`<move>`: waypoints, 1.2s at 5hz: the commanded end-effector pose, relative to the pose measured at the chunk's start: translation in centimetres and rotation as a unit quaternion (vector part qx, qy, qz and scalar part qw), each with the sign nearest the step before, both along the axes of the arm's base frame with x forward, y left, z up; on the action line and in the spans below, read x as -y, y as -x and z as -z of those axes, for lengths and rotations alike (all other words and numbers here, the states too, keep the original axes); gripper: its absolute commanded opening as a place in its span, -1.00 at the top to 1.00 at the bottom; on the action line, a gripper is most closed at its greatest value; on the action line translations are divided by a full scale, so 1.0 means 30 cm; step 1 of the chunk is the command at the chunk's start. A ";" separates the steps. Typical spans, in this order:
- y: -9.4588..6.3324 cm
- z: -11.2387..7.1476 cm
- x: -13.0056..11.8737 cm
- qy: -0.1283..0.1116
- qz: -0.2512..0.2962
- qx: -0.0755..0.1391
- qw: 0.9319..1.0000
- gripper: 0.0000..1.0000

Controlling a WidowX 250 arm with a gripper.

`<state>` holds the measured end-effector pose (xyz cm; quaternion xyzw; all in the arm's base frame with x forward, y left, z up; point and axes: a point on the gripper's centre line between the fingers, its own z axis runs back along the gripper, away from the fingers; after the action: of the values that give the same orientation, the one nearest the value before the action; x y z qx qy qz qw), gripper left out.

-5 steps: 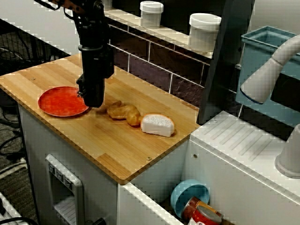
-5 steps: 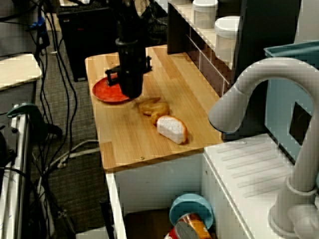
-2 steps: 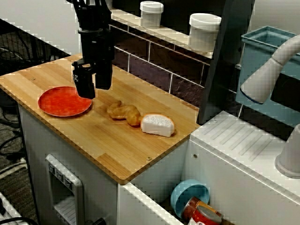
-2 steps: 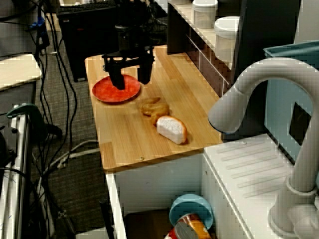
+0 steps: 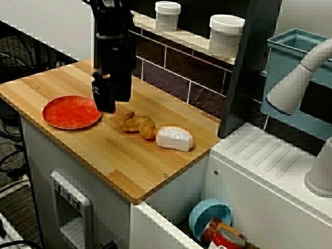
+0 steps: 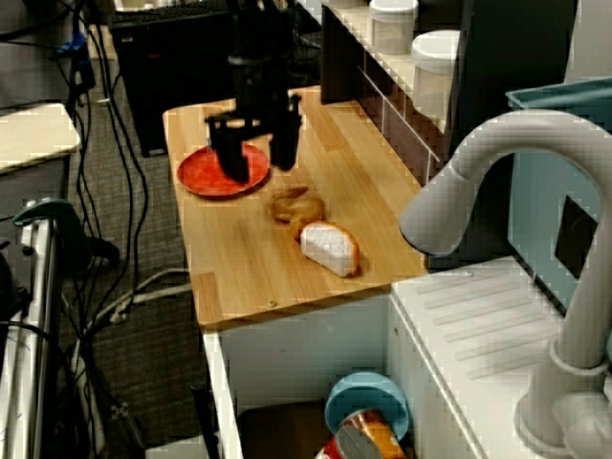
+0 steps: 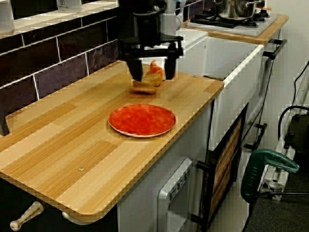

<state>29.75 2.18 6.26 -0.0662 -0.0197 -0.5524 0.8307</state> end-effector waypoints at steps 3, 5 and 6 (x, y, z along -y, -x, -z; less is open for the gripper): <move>0.014 -0.056 0.109 0.015 -0.066 0.025 0.997 -1.00; -0.028 -0.075 0.093 0.004 -0.093 0.051 0.994 -1.00; -0.041 -0.085 0.081 0.006 -0.090 0.069 0.994 -1.00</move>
<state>30.77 -0.11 6.17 -0.0495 -0.0619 -0.4779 0.8749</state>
